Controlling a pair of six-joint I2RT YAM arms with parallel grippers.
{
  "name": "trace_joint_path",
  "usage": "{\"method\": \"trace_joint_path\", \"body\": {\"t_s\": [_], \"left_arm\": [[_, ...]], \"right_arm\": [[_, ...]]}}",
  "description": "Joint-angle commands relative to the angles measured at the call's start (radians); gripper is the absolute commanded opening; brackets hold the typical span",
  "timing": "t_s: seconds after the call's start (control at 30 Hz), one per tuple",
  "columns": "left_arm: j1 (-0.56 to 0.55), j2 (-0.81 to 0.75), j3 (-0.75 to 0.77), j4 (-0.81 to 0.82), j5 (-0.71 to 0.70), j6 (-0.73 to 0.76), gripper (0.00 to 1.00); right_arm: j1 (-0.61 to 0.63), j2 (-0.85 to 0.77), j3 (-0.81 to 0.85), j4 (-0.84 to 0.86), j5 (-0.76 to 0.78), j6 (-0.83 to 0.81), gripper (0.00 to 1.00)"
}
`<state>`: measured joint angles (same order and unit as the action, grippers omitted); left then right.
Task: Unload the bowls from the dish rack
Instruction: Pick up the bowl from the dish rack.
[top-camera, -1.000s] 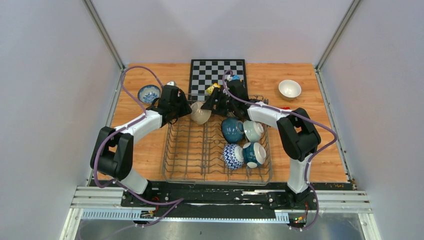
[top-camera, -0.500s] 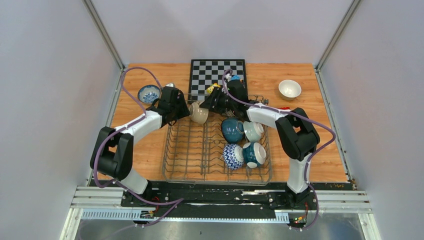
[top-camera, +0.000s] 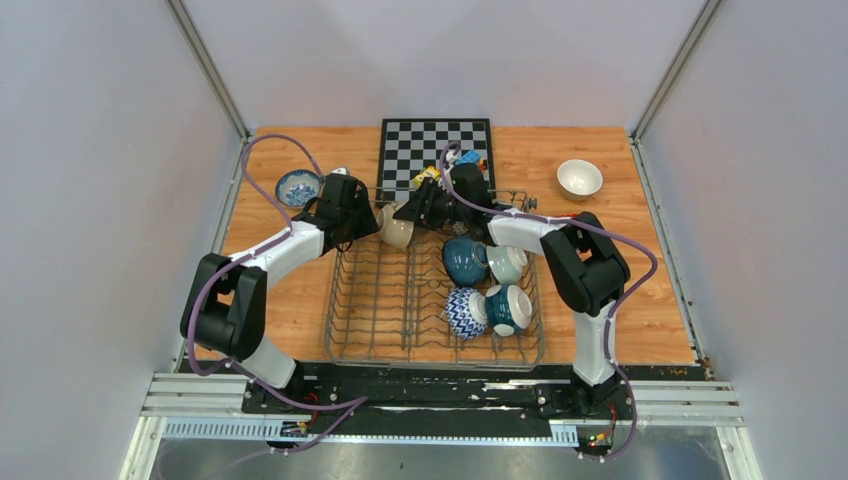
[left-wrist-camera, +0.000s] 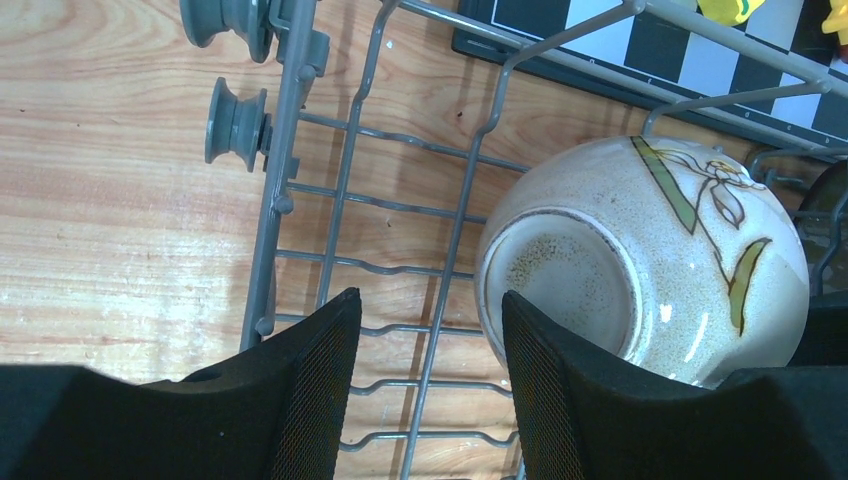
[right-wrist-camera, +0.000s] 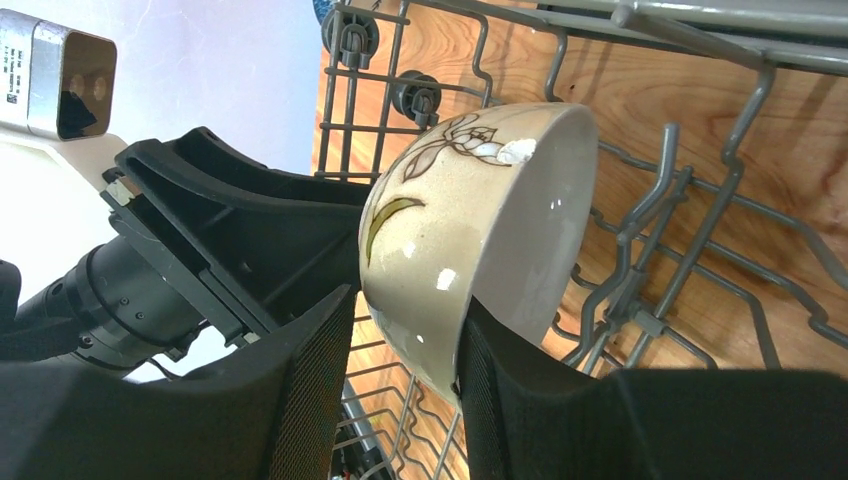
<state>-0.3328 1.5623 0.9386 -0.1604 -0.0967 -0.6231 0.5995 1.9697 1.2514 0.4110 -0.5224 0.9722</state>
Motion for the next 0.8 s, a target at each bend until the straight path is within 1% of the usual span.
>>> {"method": "trace_joint_path", "body": {"t_s": [0.0, 0.27, 0.43, 0.6, 0.63, 0.77], "left_arm": [[-0.002, -0.004, -0.001, -0.019, 0.018, 0.01, 0.57], [-0.001, -0.006, 0.006, -0.038, -0.003, 0.017, 0.57], [-0.002, -0.008, 0.011, -0.05, -0.018, 0.02, 0.57], [0.001, -0.011, 0.017, -0.064, -0.032, 0.028, 0.57], [0.001, -0.013, 0.018, -0.065, -0.037, 0.03, 0.57], [0.0, -0.026, 0.019, -0.078, -0.062, 0.035, 0.57]], "right_arm": [[0.019, 0.039, -0.021, 0.128, -0.064, 0.042, 0.43], [0.02, 0.073, -0.014, 0.198, -0.094, 0.07, 0.33], [0.021, 0.093, -0.007, 0.228, -0.109, 0.083, 0.2], [0.021, 0.112, -0.002, 0.273, -0.123, 0.103, 0.02], [0.02, 0.116, -0.002, 0.285, -0.127, 0.108, 0.0], [0.021, 0.13, 0.007, 0.326, -0.14, 0.12, 0.0]]}}
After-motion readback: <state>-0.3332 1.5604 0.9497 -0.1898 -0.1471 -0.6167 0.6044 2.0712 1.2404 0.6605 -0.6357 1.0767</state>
